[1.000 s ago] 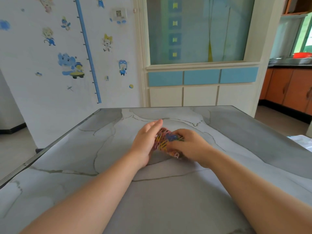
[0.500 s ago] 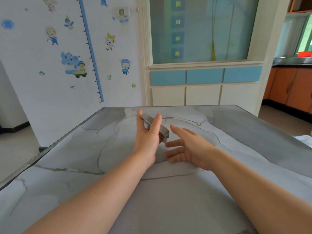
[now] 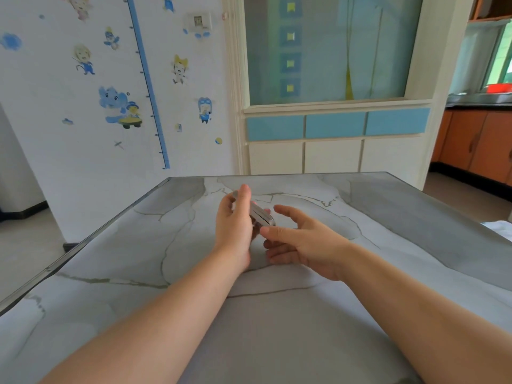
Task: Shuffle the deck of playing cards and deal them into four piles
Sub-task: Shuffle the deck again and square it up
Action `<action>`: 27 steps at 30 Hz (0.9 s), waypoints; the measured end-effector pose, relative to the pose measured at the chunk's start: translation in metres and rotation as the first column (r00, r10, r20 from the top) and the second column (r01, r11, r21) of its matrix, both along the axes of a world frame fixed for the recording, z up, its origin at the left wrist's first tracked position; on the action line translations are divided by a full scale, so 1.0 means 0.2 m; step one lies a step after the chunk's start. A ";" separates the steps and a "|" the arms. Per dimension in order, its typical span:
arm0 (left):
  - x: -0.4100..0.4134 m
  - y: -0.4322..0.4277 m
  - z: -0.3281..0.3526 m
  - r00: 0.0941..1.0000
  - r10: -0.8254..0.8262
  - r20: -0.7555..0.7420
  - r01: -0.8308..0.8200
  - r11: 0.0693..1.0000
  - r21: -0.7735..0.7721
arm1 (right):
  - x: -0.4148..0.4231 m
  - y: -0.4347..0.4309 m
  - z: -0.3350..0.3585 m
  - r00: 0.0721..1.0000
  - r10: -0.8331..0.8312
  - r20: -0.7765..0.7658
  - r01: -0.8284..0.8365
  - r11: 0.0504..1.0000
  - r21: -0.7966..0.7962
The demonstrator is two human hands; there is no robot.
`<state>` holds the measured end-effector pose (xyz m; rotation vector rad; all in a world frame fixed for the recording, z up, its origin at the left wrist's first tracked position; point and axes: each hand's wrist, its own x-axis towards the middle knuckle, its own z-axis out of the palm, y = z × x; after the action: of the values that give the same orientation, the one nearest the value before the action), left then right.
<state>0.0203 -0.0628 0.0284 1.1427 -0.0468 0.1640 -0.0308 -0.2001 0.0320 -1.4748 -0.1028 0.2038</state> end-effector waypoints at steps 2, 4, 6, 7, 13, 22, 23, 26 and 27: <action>0.05 0.06 0.05 0.978 0.201 -0.056 -0.205 0.974 -0.093 | -0.01 -0.02 0.01 0.999 0.036 -0.022 -0.035 0.999 0.021; 0.10 0.16 0.09 0.933 0.338 -0.125 -0.359 0.903 -0.238 | -0.02 -0.04 0.01 0.999 0.021 -0.033 -0.018 0.996 0.087; 0.11 0.21 0.08 0.926 0.337 -0.170 -0.373 0.887 -0.272 | 0.00 -0.03 0.00 0.994 -0.112 -0.010 0.112 0.981 0.160; 0.09 0.19 0.07 0.941 0.278 -0.193 -0.323 0.909 -0.264 | 0.01 0.00 -0.01 0.979 -0.206 0.013 0.200 0.963 0.178; -0.01 -0.05 0.03 0.940 -0.288 -0.181 0.240 0.938 -0.249 | 0.01 0.06 -0.08 0.858 -0.005 0.514 0.330 0.773 -0.542; -0.05 -0.02 -0.01 0.808 -0.458 -0.371 0.484 0.875 -0.027 | -0.01 0.01 -0.04 0.831 0.141 0.538 0.291 0.713 -0.638; -0.05 -0.01 -0.01 0.771 -0.523 -0.362 0.546 0.836 -0.046 | -0.01 0.01 -0.04 0.833 0.116 0.542 0.305 0.720 -0.623; -0.05 0.03 -0.01 0.665 -0.686 -0.294 0.689 0.716 -0.111 | -0.02 0.01 -0.05 0.790 0.041 0.612 0.368 0.767 -0.526; -0.05 0.04 -0.01 0.661 -0.693 -0.288 0.694 0.710 -0.115 | -0.01 0.02 -0.05 0.778 0.021 0.627 0.375 0.786 -0.492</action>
<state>0.0111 -0.0551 0.0258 1.0701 -0.2027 -0.7157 -0.0332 -0.1965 0.0216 -2.1374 -0.4455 -0.4697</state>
